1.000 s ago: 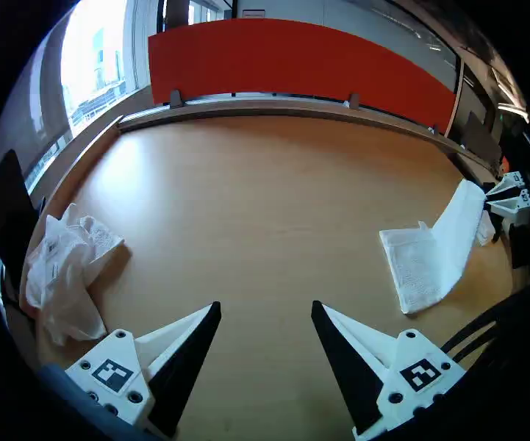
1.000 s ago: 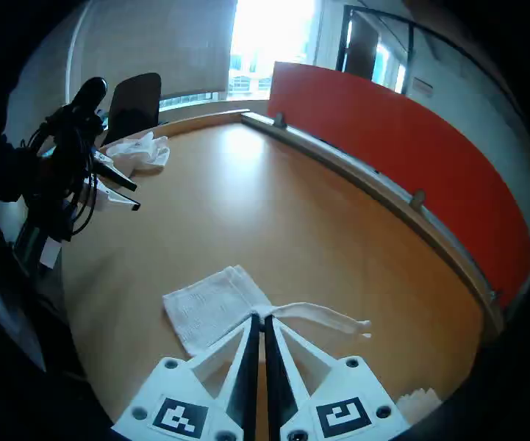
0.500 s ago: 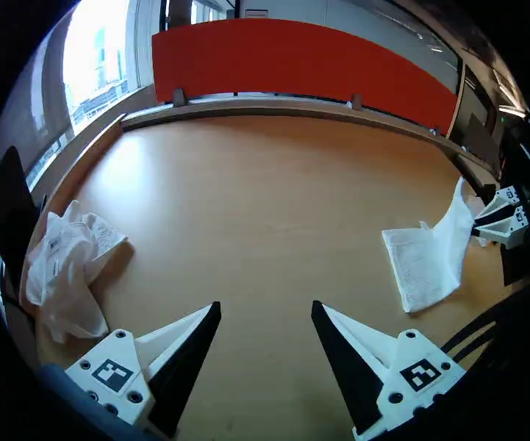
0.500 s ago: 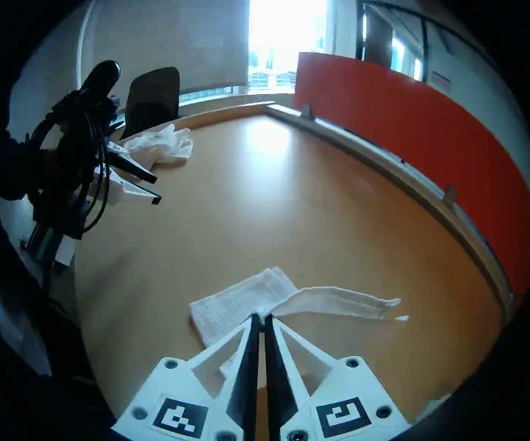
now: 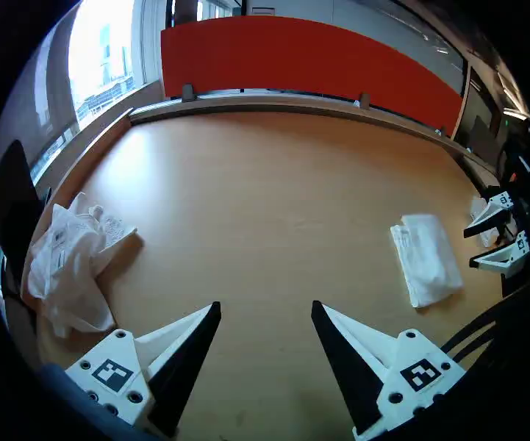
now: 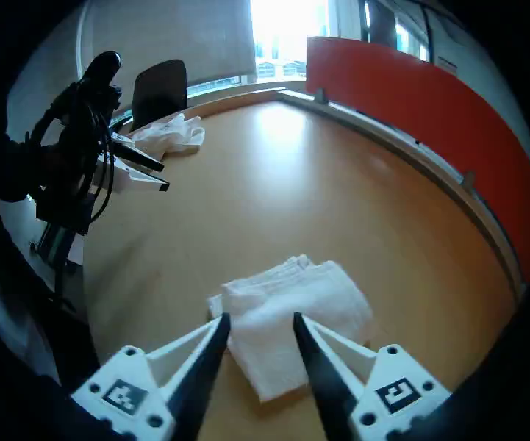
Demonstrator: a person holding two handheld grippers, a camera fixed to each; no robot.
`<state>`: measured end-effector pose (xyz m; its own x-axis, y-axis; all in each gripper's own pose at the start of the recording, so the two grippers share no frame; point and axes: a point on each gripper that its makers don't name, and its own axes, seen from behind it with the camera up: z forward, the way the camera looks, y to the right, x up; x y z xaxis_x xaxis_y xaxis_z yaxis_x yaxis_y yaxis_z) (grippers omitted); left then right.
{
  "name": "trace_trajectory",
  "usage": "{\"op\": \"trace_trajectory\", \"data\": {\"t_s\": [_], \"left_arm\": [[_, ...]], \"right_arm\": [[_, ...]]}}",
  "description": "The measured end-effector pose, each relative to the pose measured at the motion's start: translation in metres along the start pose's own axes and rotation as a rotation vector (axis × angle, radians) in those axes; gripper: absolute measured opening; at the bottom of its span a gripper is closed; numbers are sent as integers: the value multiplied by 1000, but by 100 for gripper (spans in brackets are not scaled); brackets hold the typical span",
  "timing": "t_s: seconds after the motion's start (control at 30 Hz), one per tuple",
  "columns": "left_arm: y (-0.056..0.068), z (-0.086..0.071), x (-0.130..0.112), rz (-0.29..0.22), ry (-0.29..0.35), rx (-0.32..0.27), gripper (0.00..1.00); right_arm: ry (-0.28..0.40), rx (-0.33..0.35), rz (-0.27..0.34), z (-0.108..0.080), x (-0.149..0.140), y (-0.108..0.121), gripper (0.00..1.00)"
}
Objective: Fold towel
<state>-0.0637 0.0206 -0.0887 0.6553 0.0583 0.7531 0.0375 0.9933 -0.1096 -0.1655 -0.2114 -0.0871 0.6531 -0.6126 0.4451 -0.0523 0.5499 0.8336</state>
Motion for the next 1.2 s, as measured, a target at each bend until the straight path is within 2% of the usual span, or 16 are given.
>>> {"op": "trace_trajectory", "data": {"t_s": [0.07, 0.5, 1.2], "left_arm": [[0, 0, 1, 1, 1, 0, 92], [3, 1, 6, 6, 8, -6, 91], [6, 2, 4, 6, 8, -6, 91]], "right_arm": [[0, 2, 11, -1, -1, 1, 82], [-20, -31, 43, -5, -21, 7, 82], [-129, -68, 78, -1, -96, 12, 82]]}}
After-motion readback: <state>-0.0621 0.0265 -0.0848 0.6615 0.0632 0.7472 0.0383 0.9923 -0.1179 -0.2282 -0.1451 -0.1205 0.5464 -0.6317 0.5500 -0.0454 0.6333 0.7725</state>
